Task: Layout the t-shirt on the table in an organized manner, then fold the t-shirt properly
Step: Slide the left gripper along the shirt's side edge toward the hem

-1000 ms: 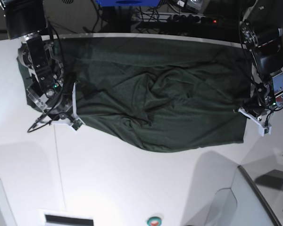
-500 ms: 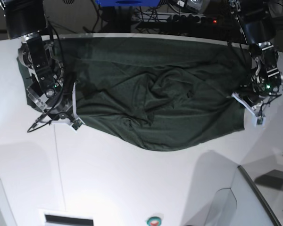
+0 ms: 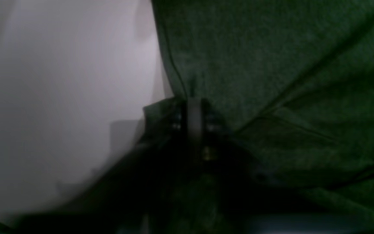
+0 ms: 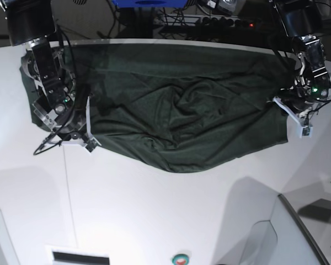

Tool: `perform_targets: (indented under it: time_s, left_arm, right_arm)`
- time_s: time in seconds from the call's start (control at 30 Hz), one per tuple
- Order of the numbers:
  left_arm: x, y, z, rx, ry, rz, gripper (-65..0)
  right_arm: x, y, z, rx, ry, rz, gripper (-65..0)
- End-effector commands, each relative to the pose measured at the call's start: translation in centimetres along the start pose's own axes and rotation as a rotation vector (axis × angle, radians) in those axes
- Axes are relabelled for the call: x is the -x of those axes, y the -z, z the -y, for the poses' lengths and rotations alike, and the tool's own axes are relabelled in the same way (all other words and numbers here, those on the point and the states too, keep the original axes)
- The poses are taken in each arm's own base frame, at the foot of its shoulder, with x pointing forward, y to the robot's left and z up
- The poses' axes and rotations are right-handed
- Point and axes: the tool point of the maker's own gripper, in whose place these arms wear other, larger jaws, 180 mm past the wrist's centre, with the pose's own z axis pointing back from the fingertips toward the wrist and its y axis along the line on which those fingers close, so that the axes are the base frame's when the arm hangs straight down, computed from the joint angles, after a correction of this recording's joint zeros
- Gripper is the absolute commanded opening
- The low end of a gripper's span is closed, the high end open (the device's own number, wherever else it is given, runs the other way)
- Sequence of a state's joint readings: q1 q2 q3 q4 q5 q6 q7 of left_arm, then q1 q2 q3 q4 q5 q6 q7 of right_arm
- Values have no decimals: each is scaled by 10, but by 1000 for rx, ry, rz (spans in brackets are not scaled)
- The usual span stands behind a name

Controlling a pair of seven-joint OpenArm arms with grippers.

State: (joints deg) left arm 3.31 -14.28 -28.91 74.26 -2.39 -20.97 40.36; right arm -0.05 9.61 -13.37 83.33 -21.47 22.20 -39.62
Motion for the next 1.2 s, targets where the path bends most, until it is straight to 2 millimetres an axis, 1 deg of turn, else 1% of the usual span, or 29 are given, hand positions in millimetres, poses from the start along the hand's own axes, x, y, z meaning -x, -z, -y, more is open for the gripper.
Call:
perform_targets:
  time_s: [0.0, 0.07, 0.1, 0.13, 0.17, 0.2, 0.27, 0.3, 0.4, 0.5, 0.57, 0.67, 0.73, 0.83, 1.0, 1.07, 1.17]
  left_arm:
    - [-16, -10, -20, -46, -3, 50, -388]
    - [-19, -16, -27, -66, -19, 72, -270]
    - [-23, -19, -30, -75, -27, 85, -244]
    - [-25, -21, -36, -86, -42, 94, -230]
    - [-26, -21, -42, -96, -56, 97, -230]
    - [-33, -21, -45, -98, -65, 111, -230]
    - [-43, -16, -45, -91, -81, 122, -230]
    - [-45, -13, -45, -90, -86, 119, -230]
    - [-61, -1, -42, -67, -129, 125, -230]
    - [-72, 12, -51, -58, -164, 119, -230]
    - [-82, 21, -58, -50, -197, 151, -230]
    - [-89, 34, -56, -29, -186, 153, -230]
    - [-92, 41, -47, -11, -152, 151, -230]
    - [-94, 48, -40, 7, -141, 159, -230]
    - [-90, 53, -31, 28, -153, 144, -230]
    - [-96, 54, -30, 31, -155, 150, -230]
    - [-96, 60, -26, 46, -177, 132, -230]
  right_arm:
    - [-8, -3, 12, 29, -3, 26, -644]
    - [-5, -3, 10, 25, -2, 21, -644]
    - [-5, -3, 10, 24, -2, 20, -644]
    - [-5, -3, 10, 24, -2, 20, -644]
    - [-4, -3, 8, 22, -3, 19, -644]
    - [-5, -3, 8, 22, -5, 20, -644]
    - [-5, -3, 8, 21, -6, 20, -644]
    - [-5, -3, 8, 21, -6, 20, -644]
    - [-5, -3, 7, 20, -7, 21, -644]
    - [-5, -3, 9, 24, -3, 22, -644]
    - [-4, -3, 9, 24, -2, 21, -644]
    - [-3, -3, 9, 24, -3, 18, -644]
    - [-3, -3, 9, 25, -4, 18, -644]
    - [-4, -3, 9, 26, -4, 19, -644]
    - [-3, -3, 9, 26, -5, 17, -644]
    - [-3, -3, 9, 25, -6, 18, -644]
    - [-4, -3, 9, 24, -8, 18, -644]
